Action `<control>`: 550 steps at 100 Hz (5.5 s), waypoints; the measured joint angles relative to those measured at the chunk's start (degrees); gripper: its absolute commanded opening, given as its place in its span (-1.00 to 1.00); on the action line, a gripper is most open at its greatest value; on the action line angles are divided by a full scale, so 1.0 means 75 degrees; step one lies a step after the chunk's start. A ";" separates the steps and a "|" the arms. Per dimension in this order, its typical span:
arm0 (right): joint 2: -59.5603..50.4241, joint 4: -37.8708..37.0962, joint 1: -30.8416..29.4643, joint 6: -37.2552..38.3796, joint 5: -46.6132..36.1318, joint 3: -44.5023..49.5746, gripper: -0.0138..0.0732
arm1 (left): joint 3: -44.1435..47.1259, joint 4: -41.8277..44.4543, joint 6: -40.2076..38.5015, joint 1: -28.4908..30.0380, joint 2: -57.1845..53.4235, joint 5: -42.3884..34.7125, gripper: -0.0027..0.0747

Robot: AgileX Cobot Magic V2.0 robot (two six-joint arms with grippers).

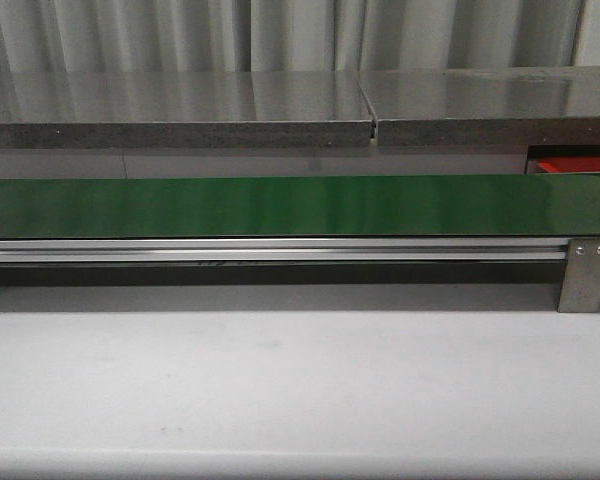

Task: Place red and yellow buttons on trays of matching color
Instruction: 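Carry the red button onto the belt start and open the left gripper, then move the left gripper to a yellow push button and grasp it, then set the yellow button on the belt and open the left gripper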

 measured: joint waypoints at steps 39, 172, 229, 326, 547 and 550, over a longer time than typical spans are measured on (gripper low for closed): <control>0.0000 0.0000 0.0000 0.0000 0.0000 0.0000 -0.70 | -0.0029 0.0000 0.0377 -0.0005 0.0247 -0.0169 -0.05; 0.0000 0.0000 0.0000 0.0000 0.0000 0.0000 -0.70 | -0.0682 -0.0992 0.0960 0.1988 -0.0501 0.0737 0.50; 0.0000 0.0000 0.0000 0.0000 0.0000 0.0000 -0.70 | 0.0449 0.0188 0.0901 0.3116 -0.0534 0.0792 0.50; 0.0000 0.0000 0.0000 0.0000 0.0000 0.0000 -0.70 | 0.0494 0.0219 0.0901 0.3116 0.1290 -0.0353 0.18; 0.0000 0.0000 0.0000 0.0000 0.0000 0.0000 -0.70 | -0.1405 -0.0513 0.1102 0.0115 0.0773 0.0531 0.31; 0.0000 0.0000 0.0000 0.0000 0.0000 0.0000 -0.70 | -0.1418 -0.0528 0.1156 0.0015 0.0691 0.0533 0.23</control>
